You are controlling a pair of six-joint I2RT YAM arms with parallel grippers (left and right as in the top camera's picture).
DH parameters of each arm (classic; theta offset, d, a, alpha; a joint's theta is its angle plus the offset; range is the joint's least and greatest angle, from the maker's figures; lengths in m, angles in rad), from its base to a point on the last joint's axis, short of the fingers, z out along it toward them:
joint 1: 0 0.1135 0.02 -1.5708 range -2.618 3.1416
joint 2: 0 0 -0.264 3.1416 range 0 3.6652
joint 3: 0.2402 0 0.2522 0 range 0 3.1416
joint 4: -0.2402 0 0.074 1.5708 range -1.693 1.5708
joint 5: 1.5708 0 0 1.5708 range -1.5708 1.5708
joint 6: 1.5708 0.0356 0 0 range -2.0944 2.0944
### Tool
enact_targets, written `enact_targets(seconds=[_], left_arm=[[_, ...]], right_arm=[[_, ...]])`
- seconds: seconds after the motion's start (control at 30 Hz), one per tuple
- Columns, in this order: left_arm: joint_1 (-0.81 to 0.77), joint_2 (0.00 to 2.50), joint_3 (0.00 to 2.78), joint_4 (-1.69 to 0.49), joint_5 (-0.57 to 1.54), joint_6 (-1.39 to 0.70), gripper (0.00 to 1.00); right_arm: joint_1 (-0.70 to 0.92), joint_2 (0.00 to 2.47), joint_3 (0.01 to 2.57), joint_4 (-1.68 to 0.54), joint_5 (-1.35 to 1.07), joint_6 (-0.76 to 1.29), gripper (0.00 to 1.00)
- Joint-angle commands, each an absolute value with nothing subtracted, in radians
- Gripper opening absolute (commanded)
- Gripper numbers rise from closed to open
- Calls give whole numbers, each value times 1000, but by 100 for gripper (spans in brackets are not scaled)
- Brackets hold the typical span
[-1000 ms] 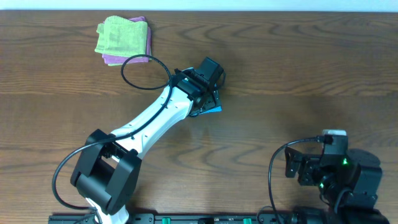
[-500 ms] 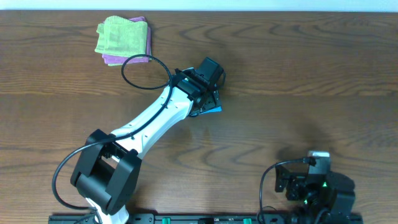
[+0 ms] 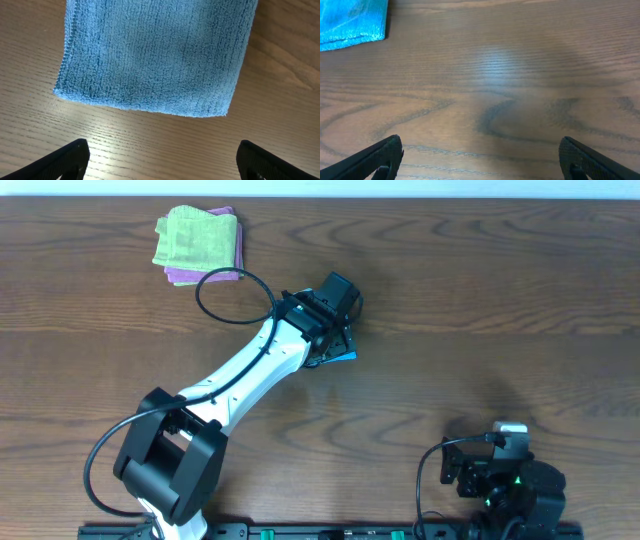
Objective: Fold the cloth
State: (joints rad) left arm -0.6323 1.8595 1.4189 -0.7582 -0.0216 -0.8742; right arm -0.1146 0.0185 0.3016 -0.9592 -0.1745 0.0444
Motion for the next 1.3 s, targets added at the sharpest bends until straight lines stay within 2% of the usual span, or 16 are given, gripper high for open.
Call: enact_targets(seconds=[0.0,0.63,0.73,0.8,0.97,1.03,1.27], left_arm=[[-635,1876,1420,-759,-7,-860,95],[-634,1876,1419,-756,-59,-864,95],[-635,1876,1420,-761,-59,-1059,96],[-635,1876,1420,-770,-60,-1193,100],[-678,1867,1419,-760,-76,-1561,98],[-719,1854,1419,-739,-143,-1684,95],[-883,1829,1370,-621,-499,-2015,95]], right_arm=[[-117,9,295,-957,-168,54,99],[-117,9,295,-957,-168,55,99],[-117,9,295,-957,-168,54,99],[-117,9,295,-957,-168,54,99],[-117,9,295,-957,-168,55,99],[-117,9,295,-957,-168,55,99],[-117,9,295,-957,-168,54,99]])
